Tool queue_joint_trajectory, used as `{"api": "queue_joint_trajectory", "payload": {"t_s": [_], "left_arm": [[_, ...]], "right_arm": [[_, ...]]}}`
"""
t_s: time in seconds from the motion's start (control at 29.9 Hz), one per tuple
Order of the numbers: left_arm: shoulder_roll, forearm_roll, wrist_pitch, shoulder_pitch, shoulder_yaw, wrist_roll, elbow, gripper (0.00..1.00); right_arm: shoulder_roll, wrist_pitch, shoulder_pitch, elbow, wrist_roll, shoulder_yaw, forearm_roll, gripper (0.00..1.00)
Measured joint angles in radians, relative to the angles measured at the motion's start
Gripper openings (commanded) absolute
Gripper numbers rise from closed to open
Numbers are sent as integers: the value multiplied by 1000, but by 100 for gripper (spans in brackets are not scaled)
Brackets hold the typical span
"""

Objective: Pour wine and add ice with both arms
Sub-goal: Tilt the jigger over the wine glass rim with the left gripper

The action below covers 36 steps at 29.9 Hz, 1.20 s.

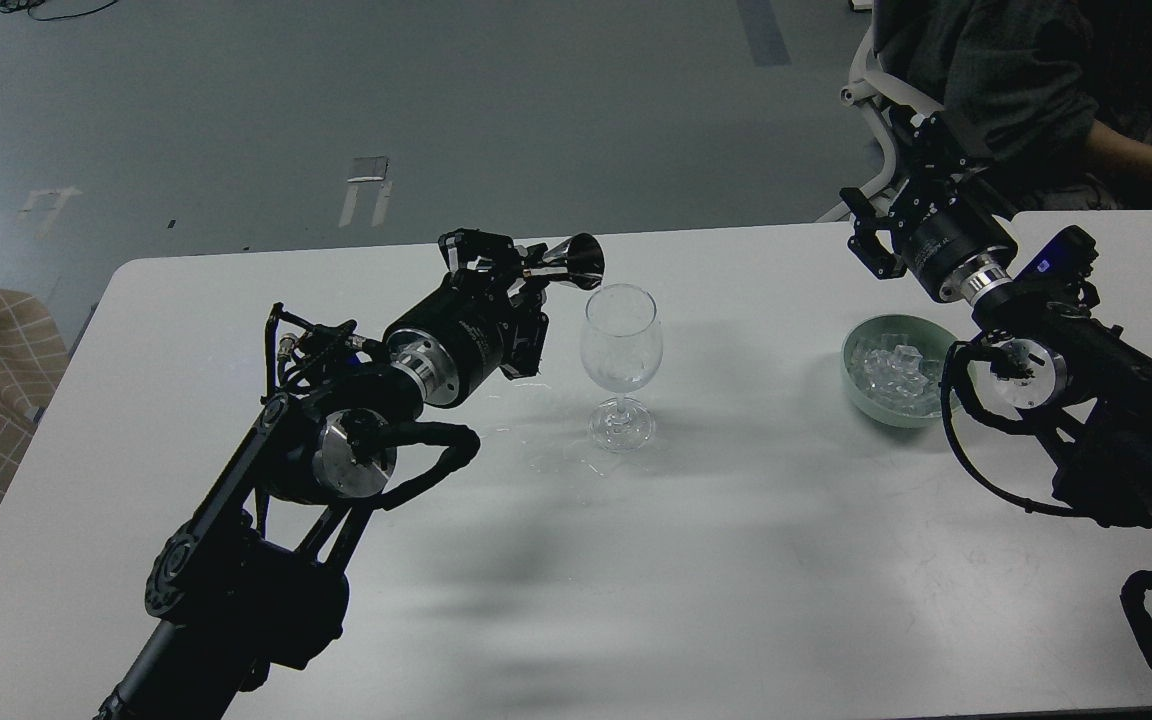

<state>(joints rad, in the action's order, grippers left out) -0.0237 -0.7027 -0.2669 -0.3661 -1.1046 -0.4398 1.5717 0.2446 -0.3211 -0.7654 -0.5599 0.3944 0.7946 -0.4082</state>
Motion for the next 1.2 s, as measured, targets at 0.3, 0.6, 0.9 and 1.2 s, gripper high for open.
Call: {"api": "queue_joint_trajectory", "payload": {"t_s": [0.3,0.6,0.9,1.2], "left_arm": [[6,-57,0,0,1,0,3,0],[8,-136,-1,3,34,0,10,0],[10,-191,-2,7,41,0,11,0],[8,-286,-3,12,72,-3,25,0]], "right_arm": [[-1,1,0,0,0,1,0,100],[-1,1,0,0,0,1,0,100],[-1,1,0,0,0,0,0,100],[-2,1,2,0,0,0,0,100]]}}
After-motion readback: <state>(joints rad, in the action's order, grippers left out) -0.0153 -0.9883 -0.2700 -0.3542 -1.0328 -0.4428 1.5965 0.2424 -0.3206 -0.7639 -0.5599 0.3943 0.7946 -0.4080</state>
